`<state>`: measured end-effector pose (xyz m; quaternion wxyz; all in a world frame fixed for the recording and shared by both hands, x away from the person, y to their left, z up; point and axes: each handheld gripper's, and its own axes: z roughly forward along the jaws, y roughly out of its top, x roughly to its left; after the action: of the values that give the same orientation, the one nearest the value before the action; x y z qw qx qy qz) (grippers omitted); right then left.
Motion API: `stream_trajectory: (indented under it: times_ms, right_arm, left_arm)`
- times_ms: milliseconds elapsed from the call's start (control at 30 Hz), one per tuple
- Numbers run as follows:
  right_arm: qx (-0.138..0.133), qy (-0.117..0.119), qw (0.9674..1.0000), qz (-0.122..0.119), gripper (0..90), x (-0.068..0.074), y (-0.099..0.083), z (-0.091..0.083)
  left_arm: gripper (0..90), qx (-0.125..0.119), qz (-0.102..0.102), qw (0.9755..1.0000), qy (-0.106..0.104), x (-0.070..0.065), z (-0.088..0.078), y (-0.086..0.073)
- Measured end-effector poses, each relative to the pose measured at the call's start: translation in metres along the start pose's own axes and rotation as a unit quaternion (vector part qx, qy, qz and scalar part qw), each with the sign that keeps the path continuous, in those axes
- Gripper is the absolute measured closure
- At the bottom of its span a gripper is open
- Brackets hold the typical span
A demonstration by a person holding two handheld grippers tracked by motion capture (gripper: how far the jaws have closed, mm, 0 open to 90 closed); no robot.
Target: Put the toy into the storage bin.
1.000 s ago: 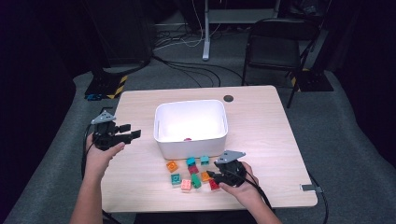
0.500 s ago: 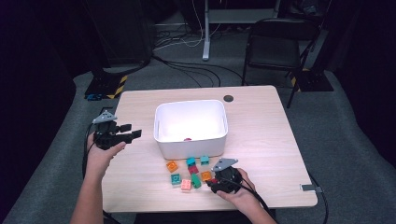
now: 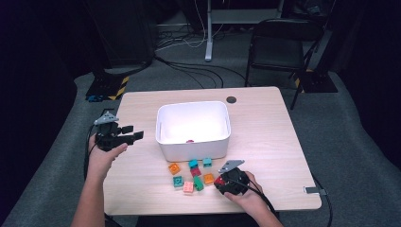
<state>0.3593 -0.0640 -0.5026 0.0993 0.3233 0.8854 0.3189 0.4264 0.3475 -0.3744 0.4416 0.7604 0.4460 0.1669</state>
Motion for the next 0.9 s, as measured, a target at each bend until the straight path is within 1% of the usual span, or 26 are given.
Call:
stream_trajectory:
  times_ms: [33,100,300,467,533,700,833,900]
  right_arm:
    - [0.0,0.001,1.0,0.005,57.1,0.0,0.0,0.0]
    - [0.002,0.004,1.0,0.004,57.7,-0.002,0.0,0.0]
    - [0.004,0.011,0.9999,0.005,58.1,-0.002,0.002,-0.002]
    - [-0.004,0.012,0.9999,0.005,58.2,-0.004,0.005,-0.007]
    - [-0.007,0.016,0.9998,0.007,58.2,-0.004,0.006,-0.01]
    - [-0.014,0.017,0.9997,0.004,58.2,-0.004,0.011,-0.017]
    - [-0.017,0.027,0.9994,0.009,58.3,-0.007,0.015,-0.023]
    - [-0.018,0.033,0.9991,0.017,58.3,-0.009,0.018,-0.026]
  left_arm:
    - [40.8,-0.002,0.0,1.0,0.0,0.0,0.0,0.0]
    - [40.8,-0.004,-0.001,1.0,0.0,0.0,0.0,0.0]
    - [40.8,0.003,0.0,1.0,0.0,0.0,0.001,0.0]
    - [40.8,0.001,0.0,1.0,0.001,0.0,0.0,0.0]
    - [40.8,-0.001,-0.004,1.0,0.002,0.0,0.0,-0.001]
    - [40.8,0.0,-0.001,1.0,0.001,0.0,0.0,-0.001]
    - [40.8,0.002,0.0,1.0,0.001,0.0,0.0,0.0]
    - [40.8,0.003,0.0,1.0,0.001,0.0,0.001,0.0]
